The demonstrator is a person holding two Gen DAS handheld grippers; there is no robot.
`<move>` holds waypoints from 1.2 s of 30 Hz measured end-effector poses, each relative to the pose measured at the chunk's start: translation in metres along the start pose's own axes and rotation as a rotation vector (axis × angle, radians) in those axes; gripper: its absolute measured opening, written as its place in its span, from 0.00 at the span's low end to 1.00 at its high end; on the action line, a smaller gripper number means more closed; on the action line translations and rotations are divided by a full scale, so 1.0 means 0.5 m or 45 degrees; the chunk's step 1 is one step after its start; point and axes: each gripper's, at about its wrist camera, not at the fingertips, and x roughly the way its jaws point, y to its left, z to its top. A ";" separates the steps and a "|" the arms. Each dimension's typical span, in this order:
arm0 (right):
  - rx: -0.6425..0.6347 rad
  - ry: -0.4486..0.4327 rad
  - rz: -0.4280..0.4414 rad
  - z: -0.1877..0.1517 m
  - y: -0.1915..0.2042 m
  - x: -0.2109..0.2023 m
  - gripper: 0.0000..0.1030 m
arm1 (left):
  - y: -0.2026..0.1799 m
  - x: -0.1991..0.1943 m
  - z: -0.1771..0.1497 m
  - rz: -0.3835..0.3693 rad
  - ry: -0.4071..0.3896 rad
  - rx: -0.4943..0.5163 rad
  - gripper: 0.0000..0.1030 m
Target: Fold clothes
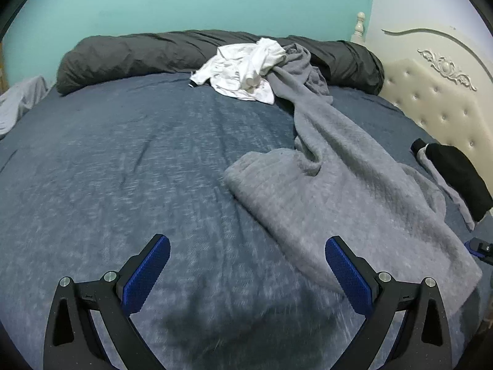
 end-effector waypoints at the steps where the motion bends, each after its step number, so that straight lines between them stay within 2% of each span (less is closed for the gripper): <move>1: 0.006 -0.012 0.007 0.001 -0.002 0.003 0.39 | 0.000 0.017 0.006 -0.016 0.012 -0.003 0.99; 4: 0.017 -0.046 0.028 0.000 -0.007 0.011 0.39 | 0.001 0.058 0.020 -0.027 0.040 0.010 0.97; 7: 0.020 -0.073 0.057 -0.011 -0.021 0.017 0.39 | 0.003 0.094 0.033 -0.048 0.069 0.025 0.90; 9: 0.027 -0.080 0.067 -0.017 -0.031 0.025 0.39 | 0.002 0.114 0.043 -0.039 0.094 0.047 0.80; 10: 0.035 -0.083 0.071 -0.019 -0.037 0.029 0.39 | 0.001 0.122 0.048 -0.041 0.102 0.057 0.77; 13: 0.067 -0.091 0.083 -0.024 -0.053 0.039 0.39 | -0.004 0.150 0.069 -0.048 0.128 0.084 0.74; 20: 0.113 -0.097 0.119 -0.026 -0.065 0.057 0.39 | -0.009 0.203 0.098 -0.083 0.208 0.096 0.73; 22: 0.107 -0.096 0.122 -0.026 -0.065 0.059 0.39 | -0.011 0.218 0.105 -0.096 0.233 0.099 0.66; 24: 0.100 -0.095 0.125 -0.025 -0.065 0.062 0.39 | -0.013 0.233 0.111 -0.108 0.259 0.103 0.51; 26: 0.094 -0.094 0.129 -0.024 -0.065 0.064 0.39 | -0.015 0.248 0.118 -0.121 0.284 0.107 0.42; 30: 0.087 -0.092 0.131 -0.024 -0.066 0.066 0.39 | -0.027 0.262 0.116 -0.141 0.328 0.142 0.15; 32: 0.087 -0.100 0.127 -0.024 -0.066 0.062 0.39 | -0.036 0.260 0.110 -0.144 0.331 0.182 0.08; 36: 0.086 -0.117 0.119 -0.024 -0.064 0.053 0.39 | -0.049 0.238 0.104 -0.126 0.333 0.248 0.06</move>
